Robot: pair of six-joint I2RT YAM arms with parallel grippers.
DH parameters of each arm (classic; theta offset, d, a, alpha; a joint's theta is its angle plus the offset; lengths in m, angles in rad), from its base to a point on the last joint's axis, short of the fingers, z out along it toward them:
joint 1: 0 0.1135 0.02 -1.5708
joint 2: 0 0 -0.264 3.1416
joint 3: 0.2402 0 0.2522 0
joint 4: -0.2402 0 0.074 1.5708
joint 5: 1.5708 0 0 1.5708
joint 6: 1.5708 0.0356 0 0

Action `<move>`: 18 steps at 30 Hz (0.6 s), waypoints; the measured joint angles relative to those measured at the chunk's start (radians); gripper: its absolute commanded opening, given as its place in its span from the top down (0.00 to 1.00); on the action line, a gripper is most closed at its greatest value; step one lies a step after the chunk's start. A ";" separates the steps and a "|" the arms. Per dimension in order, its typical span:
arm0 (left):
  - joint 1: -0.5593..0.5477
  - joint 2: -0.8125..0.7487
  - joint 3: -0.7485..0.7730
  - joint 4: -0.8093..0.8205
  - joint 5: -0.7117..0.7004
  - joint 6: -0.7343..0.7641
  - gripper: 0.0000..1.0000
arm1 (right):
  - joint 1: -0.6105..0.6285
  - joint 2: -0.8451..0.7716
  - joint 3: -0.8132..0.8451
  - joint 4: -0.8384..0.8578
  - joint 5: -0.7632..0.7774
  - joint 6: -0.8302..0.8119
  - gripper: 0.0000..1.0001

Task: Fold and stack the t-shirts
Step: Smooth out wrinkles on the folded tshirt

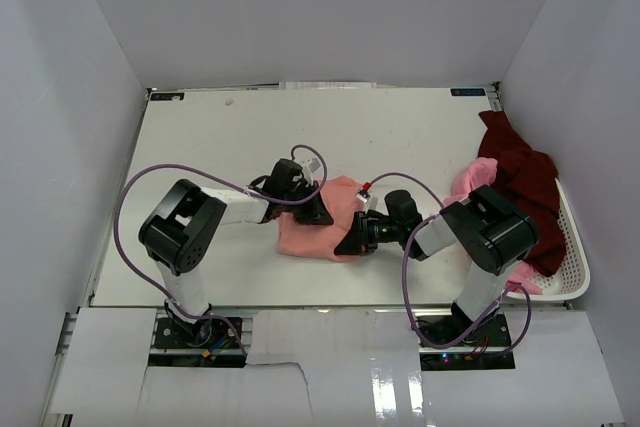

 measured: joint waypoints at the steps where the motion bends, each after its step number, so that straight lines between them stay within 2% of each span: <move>1: 0.004 -0.001 -0.007 0.007 -0.003 -0.001 0.91 | 0.000 -0.002 0.000 -0.001 0.002 0.000 0.92; 4: 0.021 -0.013 -0.030 0.026 -0.014 -0.003 0.91 | 0.001 -0.003 0.000 -0.002 0.008 -0.002 0.92; 11: 0.139 -0.043 -0.067 0.039 -0.008 -0.003 0.91 | 0.002 -0.003 0.009 0.001 0.031 -0.004 0.92; 18: 0.167 0.032 0.084 -0.026 -0.050 0.025 0.91 | 0.007 -0.003 0.010 -0.001 0.039 -0.005 0.92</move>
